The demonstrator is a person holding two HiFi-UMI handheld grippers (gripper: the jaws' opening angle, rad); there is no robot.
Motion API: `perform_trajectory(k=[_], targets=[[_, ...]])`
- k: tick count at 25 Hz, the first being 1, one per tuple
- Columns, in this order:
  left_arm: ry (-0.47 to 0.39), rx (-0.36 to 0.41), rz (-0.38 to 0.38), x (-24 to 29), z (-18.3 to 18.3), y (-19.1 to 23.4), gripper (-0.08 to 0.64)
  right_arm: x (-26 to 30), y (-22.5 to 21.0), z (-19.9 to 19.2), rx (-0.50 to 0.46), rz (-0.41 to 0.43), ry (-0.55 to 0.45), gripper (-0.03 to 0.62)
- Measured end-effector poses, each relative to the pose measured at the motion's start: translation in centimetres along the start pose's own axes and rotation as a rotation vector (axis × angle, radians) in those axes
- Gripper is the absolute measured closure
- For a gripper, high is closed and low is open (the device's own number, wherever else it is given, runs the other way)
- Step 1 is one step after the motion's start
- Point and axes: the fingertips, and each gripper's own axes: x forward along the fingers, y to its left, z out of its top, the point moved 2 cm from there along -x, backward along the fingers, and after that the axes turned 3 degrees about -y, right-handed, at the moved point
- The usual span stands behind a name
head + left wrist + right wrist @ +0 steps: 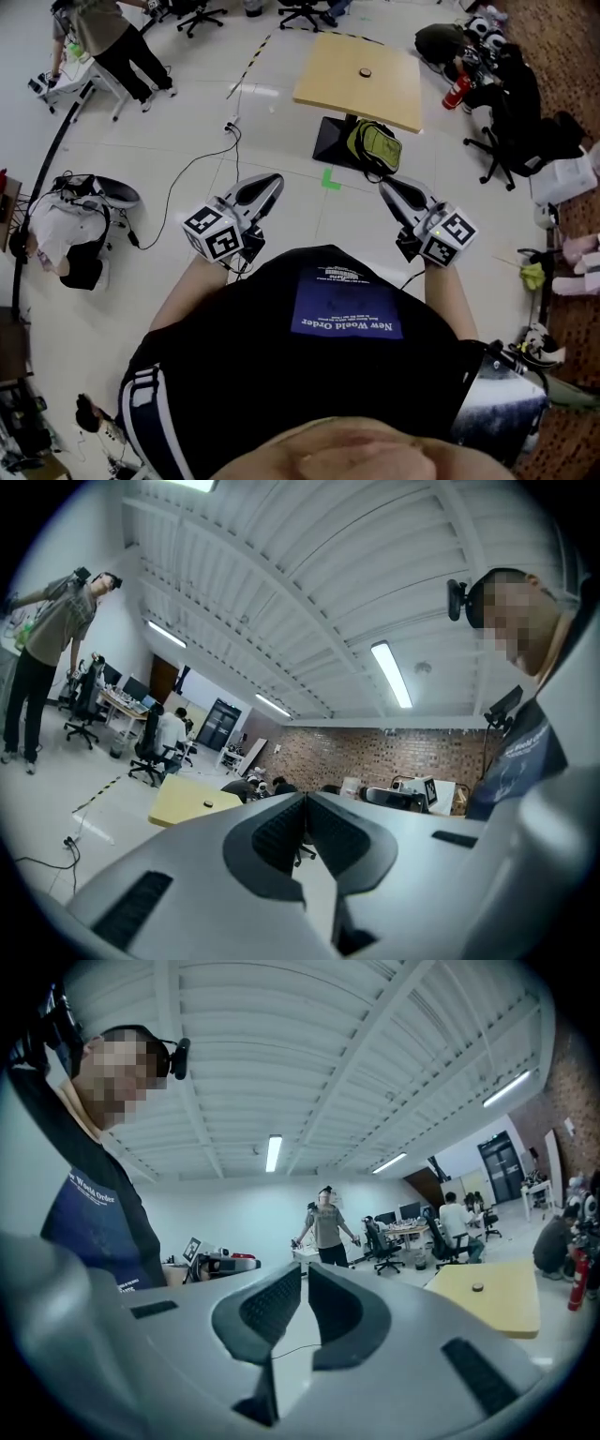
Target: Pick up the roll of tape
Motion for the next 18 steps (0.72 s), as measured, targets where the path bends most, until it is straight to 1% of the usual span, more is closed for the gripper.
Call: perform_trajectory(k=[2,4,8,10,13,18], targets=[[-0.003,-0.007,0.003,3.3,0.2,0.4,0.554,-0.3,-3.1,0.7,0.0,0.015,0.002,0.592],[0.012,-0.01,-0.005,5.9,0.1,0.9,0.554,-0.2,-5.7,0.9,0.008,0.013,0.0,0.592],[0.04,-0.026,-0.015,9.4,0.0,3.8,0.554,1.1,-9.7,0.2,0.03,0.002,0.011,0.592],[0.044,-0.041,-0.028,11.0,0.0,5.8,0.554,2.1,-11.7,-0.2,0.039,-0.015,0.024,0.592],[0.052,-0.048,-0.071,13.3,0.2,9.0,0.554,4.6,-14.4,-0.4,0.046,-0.043,0.036,0.592],[0.066,-0.039,-0.149,17.1,2.5,17.0,0.554,10.9,-19.4,0.6,0.013,-0.1,0.03,0.584]])
